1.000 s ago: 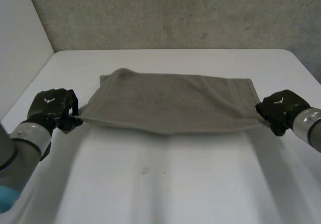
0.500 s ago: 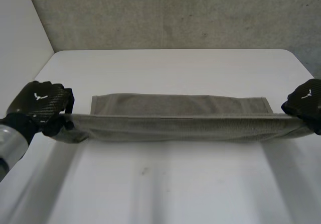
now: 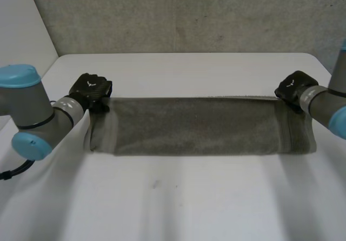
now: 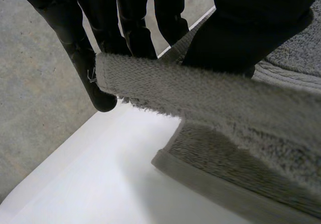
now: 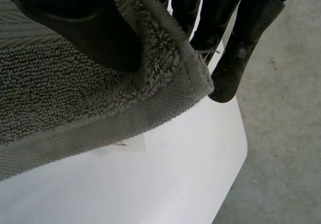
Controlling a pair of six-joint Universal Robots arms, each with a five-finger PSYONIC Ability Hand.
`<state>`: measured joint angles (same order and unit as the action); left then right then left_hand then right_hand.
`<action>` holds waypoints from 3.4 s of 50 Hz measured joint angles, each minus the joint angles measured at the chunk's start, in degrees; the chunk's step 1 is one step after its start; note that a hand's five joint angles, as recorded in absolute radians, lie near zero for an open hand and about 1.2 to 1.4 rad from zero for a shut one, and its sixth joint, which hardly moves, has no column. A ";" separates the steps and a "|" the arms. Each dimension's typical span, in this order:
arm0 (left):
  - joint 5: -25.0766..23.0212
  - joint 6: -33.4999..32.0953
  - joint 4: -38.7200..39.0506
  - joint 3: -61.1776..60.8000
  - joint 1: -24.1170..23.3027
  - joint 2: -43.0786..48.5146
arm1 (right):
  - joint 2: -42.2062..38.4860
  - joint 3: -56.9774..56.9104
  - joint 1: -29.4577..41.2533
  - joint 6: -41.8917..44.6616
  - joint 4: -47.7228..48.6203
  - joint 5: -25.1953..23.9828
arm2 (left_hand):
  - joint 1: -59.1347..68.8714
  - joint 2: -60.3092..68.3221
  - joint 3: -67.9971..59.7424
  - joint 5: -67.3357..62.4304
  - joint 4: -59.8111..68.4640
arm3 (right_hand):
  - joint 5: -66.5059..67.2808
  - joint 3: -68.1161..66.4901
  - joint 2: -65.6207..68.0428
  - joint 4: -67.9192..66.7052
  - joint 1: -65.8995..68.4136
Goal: Fold the towel.
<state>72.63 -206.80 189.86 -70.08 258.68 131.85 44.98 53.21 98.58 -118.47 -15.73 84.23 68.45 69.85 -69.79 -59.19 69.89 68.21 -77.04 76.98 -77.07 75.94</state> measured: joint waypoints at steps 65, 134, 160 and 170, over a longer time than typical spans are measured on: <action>2.52 20.70 0.02 -23.85 -4.10 -26.34 | 26.33 33.83 -0.91 -31.17 12.48 -4.91 | -56.80 -58.11 58.04 57.25 -58.16 | -64.67 62.93 -62.65 61.98 -62.50; 10.41 18.85 11.59 -28.52 -1.57 -18.28 | 12.70 24.31 -20.39 -7.28 20.10 -1.04 | -56.51 -58.11 58.11 57.20 -58.13 | -1.84 0.32 -1.25 0.16 -0.34; 15.12 23.12 9.79 -18.53 -10.52 -30.85 | 2.84 11.59 37.04 -10.31 20.81 -0.41 | -56.51 -58.16 58.12 57.21 -58.22 | -1.64 0.02 -0.63 0.15 -0.05; 15.66 23.36 9.97 -19.44 -12.59 -26.13 | -0.56 11.48 39.83 -11.84 24.28 1.04 | -56.51 -58.16 58.12 57.20 -58.22 | -1.64 0.00 -0.63 0.14 0.06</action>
<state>88.29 -183.43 199.82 -89.53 246.09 105.72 44.42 64.69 138.41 -130.31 8.54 85.26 11.93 11.69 -11.67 -1.99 11.67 66.57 -77.04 76.35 -76.92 76.00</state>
